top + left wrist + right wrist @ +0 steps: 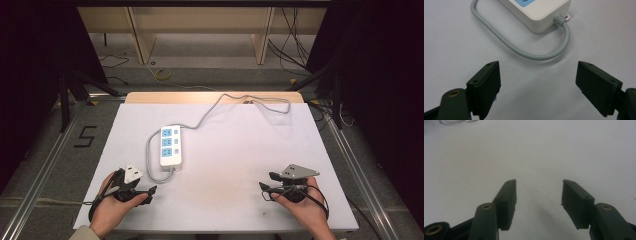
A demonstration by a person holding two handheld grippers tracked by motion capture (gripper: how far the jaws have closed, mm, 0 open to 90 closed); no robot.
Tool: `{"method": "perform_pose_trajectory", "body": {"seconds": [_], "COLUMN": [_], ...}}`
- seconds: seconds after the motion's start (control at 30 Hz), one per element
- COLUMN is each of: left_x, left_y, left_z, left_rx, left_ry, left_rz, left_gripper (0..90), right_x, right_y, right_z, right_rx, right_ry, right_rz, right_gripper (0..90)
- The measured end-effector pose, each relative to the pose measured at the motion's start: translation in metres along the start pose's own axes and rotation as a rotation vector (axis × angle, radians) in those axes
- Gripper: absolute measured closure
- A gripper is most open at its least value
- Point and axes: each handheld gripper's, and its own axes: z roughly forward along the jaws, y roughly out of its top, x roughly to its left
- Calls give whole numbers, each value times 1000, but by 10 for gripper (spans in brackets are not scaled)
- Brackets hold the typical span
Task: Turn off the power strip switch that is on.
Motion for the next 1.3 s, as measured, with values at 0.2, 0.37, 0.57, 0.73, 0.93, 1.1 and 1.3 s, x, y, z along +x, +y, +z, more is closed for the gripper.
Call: {"method": "perform_pose_trajectory", "body": {"seconds": [0.2,0.37,0.57,0.73,0.93,1.1,1.3], "left_x": [-2,-2,-4,-7,-10,-11,-14], "left_y": [3,7,13,22,31,36,46], "left_z": [-8,-12,-10,-12,-9,-7,-2], "left_rx": [-7,1,58,71,86,94,104], "left_ry": [-6,-39,-64,-75,-92,-97,-105], "left_rz": [-19,1,-8,-31,-37,-33,-29], "left_gripper": [387,811,894,894,893,894,894], "right_x": [2,3,2,2,2,2,2], "right_y": [-3,-3,-3,-4,-4,-4,-4], "right_z": [-3,-2,-2,-2,-2,-2,-2], "right_rx": [-5,-10,-9,-11,-11,-11,-12], "right_ry": [-2,-2,-3,-5,-4,-5,-5], "right_rz": [8,10,15,15,20,19,21], "right_gripper": [463,463,461,458,452,451,448]}}
